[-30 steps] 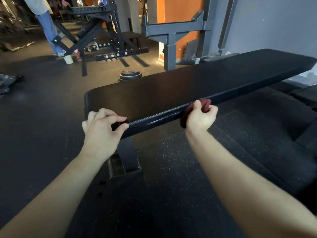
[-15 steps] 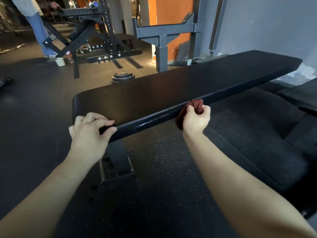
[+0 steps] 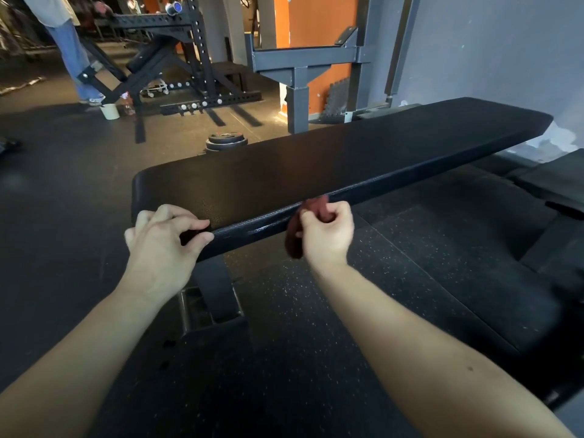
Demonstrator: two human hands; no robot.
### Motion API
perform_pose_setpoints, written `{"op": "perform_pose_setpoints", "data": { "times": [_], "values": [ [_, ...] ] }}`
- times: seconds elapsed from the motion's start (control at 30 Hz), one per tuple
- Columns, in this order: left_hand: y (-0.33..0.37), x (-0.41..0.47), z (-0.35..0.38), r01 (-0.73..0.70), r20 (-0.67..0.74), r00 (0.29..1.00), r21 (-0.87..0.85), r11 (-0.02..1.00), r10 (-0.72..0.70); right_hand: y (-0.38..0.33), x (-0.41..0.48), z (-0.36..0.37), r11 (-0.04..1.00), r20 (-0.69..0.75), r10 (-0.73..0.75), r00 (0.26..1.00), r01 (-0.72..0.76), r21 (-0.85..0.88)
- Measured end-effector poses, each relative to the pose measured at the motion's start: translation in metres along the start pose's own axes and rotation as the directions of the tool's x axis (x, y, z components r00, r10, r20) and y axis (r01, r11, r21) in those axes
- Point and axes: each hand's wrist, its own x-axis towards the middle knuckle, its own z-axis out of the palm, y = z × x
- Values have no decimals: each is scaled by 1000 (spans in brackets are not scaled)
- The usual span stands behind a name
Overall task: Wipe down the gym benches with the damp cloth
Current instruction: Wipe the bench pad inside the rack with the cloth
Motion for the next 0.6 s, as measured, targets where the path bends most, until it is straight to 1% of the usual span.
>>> {"op": "perform_pose_setpoints", "data": {
  "times": [0.07, 0.17, 0.2, 0.27, 0.3, 0.4, 0.47, 0.53, 0.57, 0.6],
  "values": [
    [-1, 0, 0, -8, -5, 1000, -4, 1000, 8, -5, 15, -8, 999, -111, 34, 993, -35, -2],
    [0, -1, 2, -18, -21, 1000, -10, 1000, 18, -6, 23, -10, 999, -189, 43, 981, -46, -15],
    [0, -2, 2, -15, -28, 999, -13, 1000, 15, -8, 18, -6, 999, -194, 39, 980, -44, -21],
    [2, -3, 4, -15, -34, 999, -15, 1000, 15, -2, 1, 7, 998, -168, 29, 985, -37, -44],
    [2, -2, 5, -12, -35, 999, -12, 1000, 11, 3, -11, 15, 999, -121, 21, 992, -26, -47],
    [4, 0, 7, -1, -41, 999, -2, 1000, 1, 17, -50, 33, 999, 102, 3, 995, 2, -48],
    [3, 0, 8, -4, -47, 999, -10, 1000, 4, 16, -60, 33, 999, 173, 14, 985, -7, -41],
    [0, -1, 6, -14, -42, 999, -20, 1000, 13, 13, -47, 26, 999, 157, 42, 987, -39, -27],
    [0, -2, 5, -20, -41, 999, -20, 1000, 19, 10, -35, 19, 999, 113, 42, 993, -40, -14],
    [-1, -2, 5, -24, -42, 999, -17, 1000, 24, 4, -24, 12, 999, 34, 32, 999, -32, -14]
  ]
}}
